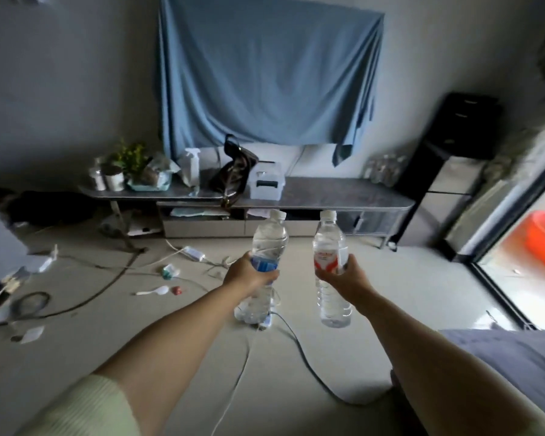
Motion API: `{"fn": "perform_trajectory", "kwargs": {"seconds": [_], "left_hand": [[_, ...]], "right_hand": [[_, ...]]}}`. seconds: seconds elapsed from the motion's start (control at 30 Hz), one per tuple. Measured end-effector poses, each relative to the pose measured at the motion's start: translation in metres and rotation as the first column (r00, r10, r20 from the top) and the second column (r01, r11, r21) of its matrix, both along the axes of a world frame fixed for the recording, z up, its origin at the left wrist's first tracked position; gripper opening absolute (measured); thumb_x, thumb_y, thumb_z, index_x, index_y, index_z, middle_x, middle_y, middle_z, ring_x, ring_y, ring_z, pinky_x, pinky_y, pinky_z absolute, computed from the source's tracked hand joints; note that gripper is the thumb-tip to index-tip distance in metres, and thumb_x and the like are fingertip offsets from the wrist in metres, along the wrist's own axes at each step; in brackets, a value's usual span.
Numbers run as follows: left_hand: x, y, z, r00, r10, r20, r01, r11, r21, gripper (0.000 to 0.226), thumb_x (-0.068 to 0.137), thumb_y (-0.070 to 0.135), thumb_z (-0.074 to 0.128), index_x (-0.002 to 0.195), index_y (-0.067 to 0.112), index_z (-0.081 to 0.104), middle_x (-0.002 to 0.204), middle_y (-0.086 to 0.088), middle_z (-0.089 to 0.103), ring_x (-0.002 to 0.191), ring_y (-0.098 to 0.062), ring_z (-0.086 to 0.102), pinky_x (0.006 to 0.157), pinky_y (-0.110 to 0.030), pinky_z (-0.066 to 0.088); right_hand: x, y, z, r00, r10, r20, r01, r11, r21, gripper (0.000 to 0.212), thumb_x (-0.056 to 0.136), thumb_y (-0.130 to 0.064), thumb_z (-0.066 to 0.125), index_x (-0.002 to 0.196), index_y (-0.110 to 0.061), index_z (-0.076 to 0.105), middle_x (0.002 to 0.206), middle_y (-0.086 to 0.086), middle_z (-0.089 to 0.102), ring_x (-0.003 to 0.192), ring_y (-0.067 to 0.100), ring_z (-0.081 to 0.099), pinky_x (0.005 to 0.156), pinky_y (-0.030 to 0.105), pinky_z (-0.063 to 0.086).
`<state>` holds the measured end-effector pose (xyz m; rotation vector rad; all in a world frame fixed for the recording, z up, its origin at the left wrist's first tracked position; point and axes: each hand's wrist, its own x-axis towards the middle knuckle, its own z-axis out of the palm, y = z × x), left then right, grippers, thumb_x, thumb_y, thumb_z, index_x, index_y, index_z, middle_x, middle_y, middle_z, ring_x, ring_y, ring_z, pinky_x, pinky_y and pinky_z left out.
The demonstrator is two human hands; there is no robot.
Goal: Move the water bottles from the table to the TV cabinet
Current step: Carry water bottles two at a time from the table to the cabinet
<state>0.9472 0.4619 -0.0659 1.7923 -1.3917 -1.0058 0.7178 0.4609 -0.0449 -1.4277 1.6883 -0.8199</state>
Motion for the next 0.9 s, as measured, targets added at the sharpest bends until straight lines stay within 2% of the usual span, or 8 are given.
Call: {"fn": "perform_trajectory", "kwargs": {"seconds": [0.13,0.3,0.47,0.63,0.9], "left_hand": [[-0.070,-0.027,-0.004,0.993,-0.117,-0.024,0.117,0.993,-0.003,0.050,0.065,0.044,0.080,0.107,0.025,0.060,0.101,0.004,0.068,0.092,-0.018,0.064,0.081,-0.030,0.052],[-0.140,-0.059,-0.010,0.975,-0.222,-0.020,0.222,0.975,0.001,0.053,0.065,0.046,0.079,0.109,0.023,0.060,0.106,0.001,0.068,0.096,-0.019,0.064,0.086,-0.035,0.053],[-0.203,-0.087,-0.013,0.963,-0.267,-0.029,0.267,0.963,0.023,0.049,0.065,0.048,0.078,0.104,0.029,0.055,0.103,0.003,0.067,0.091,-0.018,0.063,0.079,-0.031,0.050],[-0.245,-0.124,-0.019,0.951,-0.309,-0.007,0.309,0.949,0.064,0.049,0.068,0.047,0.077,0.107,0.026,0.056,0.101,0.003,0.065,0.092,-0.019,0.061,0.077,-0.030,0.046],[-0.304,-0.228,-0.031,0.923,-0.383,-0.024,0.384,0.920,0.081,0.048,0.067,0.045,0.078,0.106,0.027,0.057,0.099,0.004,0.065,0.089,-0.018,0.060,0.075,-0.028,0.044]], "right_hand": [[-0.070,-0.008,-0.003,0.992,-0.122,-0.042,0.122,0.993,-0.004,0.059,0.072,-0.039,0.081,0.115,-0.013,0.049,0.103,0.006,0.065,0.093,0.024,0.064,0.086,0.044,0.053],[-0.140,-0.023,-0.007,0.976,-0.205,-0.072,0.205,0.979,-0.011,0.057,0.071,-0.043,0.080,0.110,-0.014,0.050,0.097,0.005,0.065,0.089,0.024,0.064,0.083,0.042,0.054],[-0.202,-0.039,-0.015,0.962,-0.258,-0.094,0.260,0.966,0.010,0.057,0.071,-0.043,0.080,0.110,-0.013,0.050,0.098,0.005,0.066,0.090,0.024,0.064,0.085,0.043,0.053],[-0.239,-0.063,-0.022,0.941,-0.332,-0.064,0.334,0.942,0.023,0.055,0.070,-0.044,0.081,0.107,-0.016,0.049,0.096,0.003,0.065,0.090,0.022,0.064,0.082,0.037,0.051],[-0.288,-0.148,-0.033,0.926,-0.376,-0.042,0.378,0.925,0.047,0.058,0.070,-0.041,0.082,0.112,-0.014,0.052,0.099,0.004,0.067,0.091,0.022,0.065,0.084,0.039,0.053]]}}
